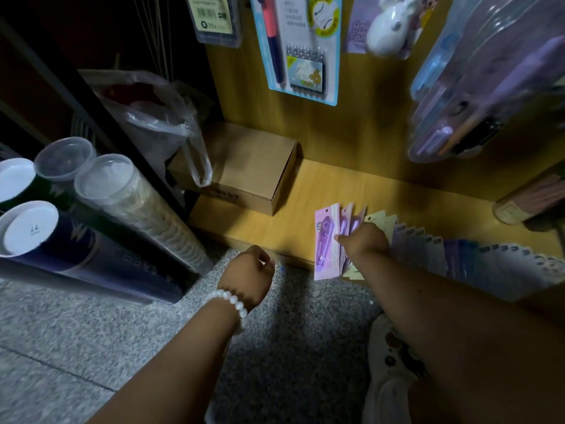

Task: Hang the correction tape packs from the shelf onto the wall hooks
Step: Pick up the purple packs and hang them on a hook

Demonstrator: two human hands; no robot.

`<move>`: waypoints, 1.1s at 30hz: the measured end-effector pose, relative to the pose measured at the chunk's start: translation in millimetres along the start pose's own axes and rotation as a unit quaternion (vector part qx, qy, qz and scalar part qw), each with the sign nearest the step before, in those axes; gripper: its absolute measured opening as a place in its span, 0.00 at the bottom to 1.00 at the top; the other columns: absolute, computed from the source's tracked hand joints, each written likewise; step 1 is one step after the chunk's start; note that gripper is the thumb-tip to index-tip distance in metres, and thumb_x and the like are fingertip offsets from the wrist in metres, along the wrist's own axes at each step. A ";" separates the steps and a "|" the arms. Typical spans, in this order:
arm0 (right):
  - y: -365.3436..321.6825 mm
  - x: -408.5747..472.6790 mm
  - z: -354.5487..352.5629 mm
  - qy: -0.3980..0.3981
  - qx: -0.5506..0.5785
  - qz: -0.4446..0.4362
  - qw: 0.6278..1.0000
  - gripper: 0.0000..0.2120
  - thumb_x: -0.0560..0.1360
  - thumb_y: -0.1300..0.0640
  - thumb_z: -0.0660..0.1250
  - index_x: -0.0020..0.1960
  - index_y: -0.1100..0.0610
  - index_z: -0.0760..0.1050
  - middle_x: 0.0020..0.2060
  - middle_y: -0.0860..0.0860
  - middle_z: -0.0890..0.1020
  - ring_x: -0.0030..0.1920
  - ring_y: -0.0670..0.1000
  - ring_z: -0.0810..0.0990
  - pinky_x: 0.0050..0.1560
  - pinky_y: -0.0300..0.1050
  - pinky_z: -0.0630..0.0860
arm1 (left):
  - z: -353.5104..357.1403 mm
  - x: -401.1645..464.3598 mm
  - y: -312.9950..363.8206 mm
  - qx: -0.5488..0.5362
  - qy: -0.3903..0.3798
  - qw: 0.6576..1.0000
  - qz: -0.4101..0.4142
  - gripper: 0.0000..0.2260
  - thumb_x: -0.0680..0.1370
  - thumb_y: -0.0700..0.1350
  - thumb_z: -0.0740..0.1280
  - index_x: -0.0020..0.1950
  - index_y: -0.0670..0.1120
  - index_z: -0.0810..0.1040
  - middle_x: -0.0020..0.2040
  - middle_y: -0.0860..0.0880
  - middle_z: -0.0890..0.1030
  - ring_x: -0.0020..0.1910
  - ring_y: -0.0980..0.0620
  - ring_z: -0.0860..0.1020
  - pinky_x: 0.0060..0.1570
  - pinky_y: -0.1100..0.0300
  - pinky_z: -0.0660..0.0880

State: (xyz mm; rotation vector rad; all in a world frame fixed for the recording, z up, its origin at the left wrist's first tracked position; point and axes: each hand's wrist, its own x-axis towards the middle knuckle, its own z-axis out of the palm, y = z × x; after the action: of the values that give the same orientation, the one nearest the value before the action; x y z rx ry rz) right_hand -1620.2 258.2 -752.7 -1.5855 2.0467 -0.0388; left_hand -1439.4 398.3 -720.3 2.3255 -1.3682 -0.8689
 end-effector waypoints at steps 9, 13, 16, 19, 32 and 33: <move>-8.4 3.7 5.8 -0.054 -0.038 0.046 0.997 0.27 0.72 0.48 0.72 0.63 0.63 0.74 0.62 0.59 0.78 0.62 0.61 0.77 0.59 0.52 0.76 | 0.8 0.5 -2.3 0.000 -0.011 1.000 -0.009 0.10 0.80 0.52 0.61 0.53 0.47 0.76 0.46 0.47 0.82 0.45 0.48 0.79 0.46 0.56 0.76; -9.0 5.2 4.3 -0.071 0.020 0.053 0.996 0.24 0.70 0.52 0.74 0.61 0.64 0.76 0.59 0.59 0.80 0.59 0.61 0.80 0.56 0.51 0.78 | 0.3 0.1 -1.1 -0.003 -0.016 1.000 -0.018 0.10 0.80 0.52 0.61 0.52 0.47 0.77 0.46 0.48 0.81 0.44 0.49 0.78 0.44 0.57 0.75; -13.4 -0.1 0.1 -0.103 0.160 0.032 0.981 0.17 0.69 0.57 0.76 0.52 0.67 0.78 0.50 0.63 0.83 0.42 0.55 0.84 0.41 0.42 0.78 | 4.6 3.2 -0.2 -0.036 -0.027 0.998 -0.043 0.11 0.80 0.52 0.62 0.54 0.46 0.76 0.48 0.45 0.82 0.47 0.46 0.80 0.45 0.57 0.74; -20.8 -22.7 -7.7 -0.202 0.312 0.001 0.928 0.09 0.71 0.62 0.73 0.48 0.65 0.79 0.31 0.58 0.77 0.15 0.42 0.68 0.18 0.31 0.61 | 11.7 6.5 1.6 -0.213 -0.056 0.968 -0.120 0.21 0.76 0.55 0.68 0.62 0.43 0.73 0.54 0.40 0.82 0.53 0.40 0.80 0.46 0.57 0.72; -5.8 -5.9 9.9 -0.108 0.237 -0.039 0.965 0.19 0.74 0.48 0.70 0.52 0.64 0.78 0.34 0.54 0.80 0.33 0.52 0.77 0.34 0.39 0.73 | 14.8 2.5 -4.0 -0.649 -0.129 0.724 -0.192 0.14 0.79 0.38 0.65 0.63 0.34 0.76 0.57 0.35 0.81 0.37 0.48 0.84 0.32 0.59 0.80; -5.4 -0.6 13.9 -0.094 0.201 -0.043 0.974 0.21 0.73 0.47 0.70 0.55 0.64 0.78 0.41 0.56 0.82 0.42 0.55 0.80 0.41 0.42 0.75 | 15.2 3.2 -7.2 -0.652 -0.129 0.721 -0.196 0.13 0.79 0.37 0.65 0.62 0.34 0.77 0.54 0.36 0.82 0.36 0.48 0.84 0.32 0.59 0.80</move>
State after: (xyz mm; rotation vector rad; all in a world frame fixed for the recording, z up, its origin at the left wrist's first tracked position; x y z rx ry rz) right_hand -1609.3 261.3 -762.5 -1.3656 1.6950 -0.3034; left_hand -1443.0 399.8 -736.9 1.2926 -0.0175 -1.5940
